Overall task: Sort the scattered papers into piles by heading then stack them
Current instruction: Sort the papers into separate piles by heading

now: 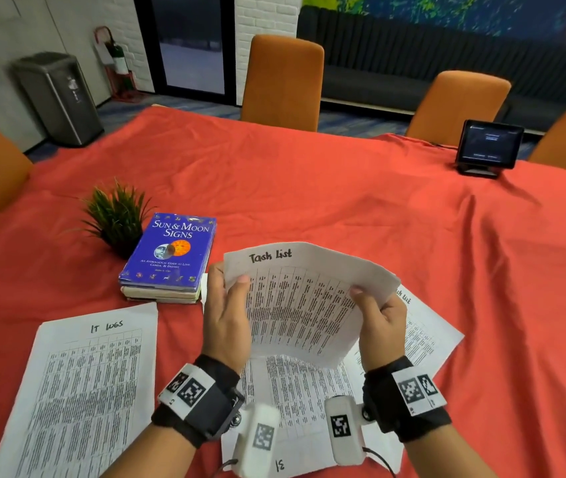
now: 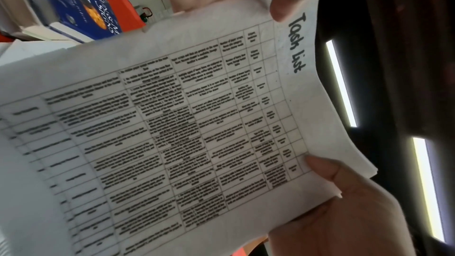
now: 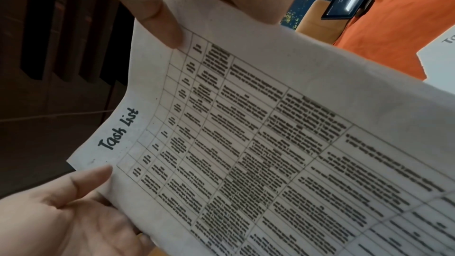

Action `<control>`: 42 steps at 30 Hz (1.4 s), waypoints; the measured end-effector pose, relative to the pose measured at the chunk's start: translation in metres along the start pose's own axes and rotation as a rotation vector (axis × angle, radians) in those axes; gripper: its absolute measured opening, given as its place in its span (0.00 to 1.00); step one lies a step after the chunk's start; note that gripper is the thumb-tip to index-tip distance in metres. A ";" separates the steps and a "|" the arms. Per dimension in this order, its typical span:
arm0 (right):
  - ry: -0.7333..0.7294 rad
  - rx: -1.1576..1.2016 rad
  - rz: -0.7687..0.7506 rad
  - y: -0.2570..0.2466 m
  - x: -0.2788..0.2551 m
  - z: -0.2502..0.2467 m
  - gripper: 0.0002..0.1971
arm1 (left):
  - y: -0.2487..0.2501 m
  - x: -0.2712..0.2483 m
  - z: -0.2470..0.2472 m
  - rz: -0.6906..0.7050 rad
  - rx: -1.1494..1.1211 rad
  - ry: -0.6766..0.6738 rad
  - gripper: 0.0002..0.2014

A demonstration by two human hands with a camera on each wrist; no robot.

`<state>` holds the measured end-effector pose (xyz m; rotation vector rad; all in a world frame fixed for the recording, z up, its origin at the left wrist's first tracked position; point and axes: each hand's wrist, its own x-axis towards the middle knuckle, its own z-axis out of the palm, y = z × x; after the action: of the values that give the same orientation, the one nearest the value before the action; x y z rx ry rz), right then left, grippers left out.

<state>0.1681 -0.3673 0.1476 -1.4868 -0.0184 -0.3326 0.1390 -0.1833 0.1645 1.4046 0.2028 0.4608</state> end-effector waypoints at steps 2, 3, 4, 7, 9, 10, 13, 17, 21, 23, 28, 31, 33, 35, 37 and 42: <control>-0.016 -0.015 -0.001 0.002 0.000 0.000 0.11 | 0.000 0.000 0.000 0.015 0.017 -0.020 0.15; -0.029 -0.026 0.006 0.005 -0.001 0.000 0.12 | -0.001 -0.001 0.001 0.015 0.025 -0.037 0.14; -0.039 -0.036 0.018 0.007 -0.003 0.000 0.13 | -0.003 -0.002 0.001 0.007 0.029 -0.053 0.15; -0.045 -0.021 0.016 0.005 -0.004 0.000 0.08 | -0.004 -0.004 -0.001 -0.007 0.026 -0.050 0.17; -0.040 -0.016 0.005 0.004 -0.003 -0.001 0.05 | -0.006 -0.003 -0.001 -0.008 0.024 -0.047 0.15; -0.044 -0.024 0.006 0.005 -0.004 -0.001 0.06 | -0.007 -0.004 -0.002 -0.019 0.028 -0.047 0.15; -0.057 -0.042 0.042 0.010 -0.009 -0.002 0.07 | -0.016 -0.007 -0.003 -0.044 0.051 -0.045 0.19; -0.058 -0.069 0.070 0.018 -0.012 -0.004 0.06 | -0.044 -0.008 -0.011 -0.099 0.106 -0.075 0.15; -0.070 -0.102 0.157 0.024 -0.017 0.000 0.08 | -0.048 -0.008 -0.022 -0.122 0.216 -0.095 0.12; -0.080 -0.141 0.162 0.024 -0.014 0.010 0.06 | -0.041 0.000 -0.038 -0.113 0.206 -0.044 0.11; -0.367 -0.317 0.283 0.041 -0.019 0.072 0.14 | -0.038 0.024 -0.117 -0.179 0.393 0.094 0.13; -0.597 -0.375 0.421 0.052 -0.037 0.123 0.18 | -0.045 0.028 -0.182 -0.294 0.565 0.165 0.09; -0.719 -0.434 0.502 0.065 -0.052 0.158 0.20 | -0.054 0.026 -0.228 -0.367 0.657 0.240 0.08; -0.804 -0.497 0.551 0.083 -0.068 0.193 0.22 | -0.063 0.023 -0.266 -0.414 0.724 0.318 0.09; -0.844 -0.561 0.588 0.100 -0.082 0.222 0.23 | -0.073 0.019 -0.294 -0.470 0.789 0.362 0.11; -0.876 -0.805 0.743 0.130 -0.114 0.257 0.22 | -0.111 0.011 -0.343 -0.662 0.940 0.348 0.18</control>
<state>0.1383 -0.0861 0.0209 -2.1902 -0.0309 1.0362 0.0317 0.1198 0.0006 2.0205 1.2497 0.0208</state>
